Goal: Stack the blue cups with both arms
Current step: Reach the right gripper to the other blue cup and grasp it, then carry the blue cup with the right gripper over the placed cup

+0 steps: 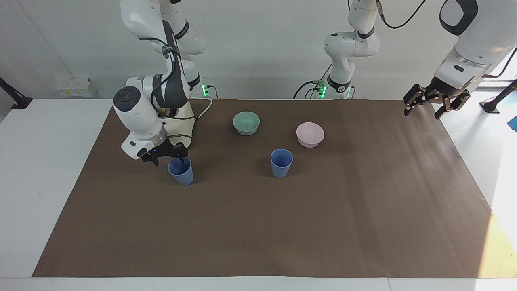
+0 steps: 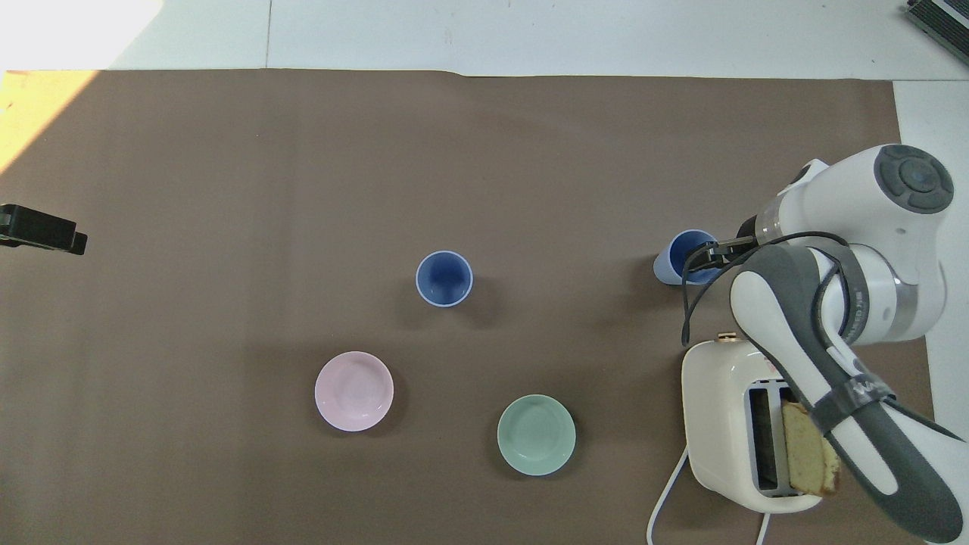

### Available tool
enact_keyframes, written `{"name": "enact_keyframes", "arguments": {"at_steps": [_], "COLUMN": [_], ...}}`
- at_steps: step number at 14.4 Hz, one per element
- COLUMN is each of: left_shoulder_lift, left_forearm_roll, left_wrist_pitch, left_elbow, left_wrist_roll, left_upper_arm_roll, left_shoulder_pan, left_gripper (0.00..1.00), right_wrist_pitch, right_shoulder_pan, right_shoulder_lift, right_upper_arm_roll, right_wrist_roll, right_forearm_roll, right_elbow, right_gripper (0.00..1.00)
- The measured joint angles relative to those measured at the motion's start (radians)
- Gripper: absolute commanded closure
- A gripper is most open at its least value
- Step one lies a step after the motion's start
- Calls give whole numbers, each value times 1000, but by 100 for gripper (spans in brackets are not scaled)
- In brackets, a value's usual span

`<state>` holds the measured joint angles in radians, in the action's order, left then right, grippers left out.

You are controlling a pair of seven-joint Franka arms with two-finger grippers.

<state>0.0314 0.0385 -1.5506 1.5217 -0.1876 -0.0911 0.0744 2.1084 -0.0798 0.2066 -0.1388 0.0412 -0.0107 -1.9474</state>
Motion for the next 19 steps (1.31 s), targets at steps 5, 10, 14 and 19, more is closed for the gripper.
{"name": "enact_keyframes", "arguments": {"at_steps": [5,10,14,19], "left_shoulder_lift": [0,0,0,0], "left_forearm_roll": [0,0,0,0], "left_wrist_pitch": [0,0,0,0], "left_elbow": [0,0,0,0], "left_wrist_roll": [0,0,0,0], "left_upper_arm_roll": [-1,-1,-1,-2], "left_shoulder_pan": [-1,-1,-1,-4], "left_gripper": [0,0,0,0], "right_wrist_pitch": [16,9,-119,-315], "right_shoulder_pan": [0,9,32,140], "right_shoulder_lift": [13,13,10,-1], "right_upper_arm_roll": [0,-1,-10,-30], "right_wrist_roll": [2,7,5,-195], "right_forearm_roll": [0,0,0,-4], "right_elbow": [0,3,90,287], "right_gripper": [100,100,100,100]}}
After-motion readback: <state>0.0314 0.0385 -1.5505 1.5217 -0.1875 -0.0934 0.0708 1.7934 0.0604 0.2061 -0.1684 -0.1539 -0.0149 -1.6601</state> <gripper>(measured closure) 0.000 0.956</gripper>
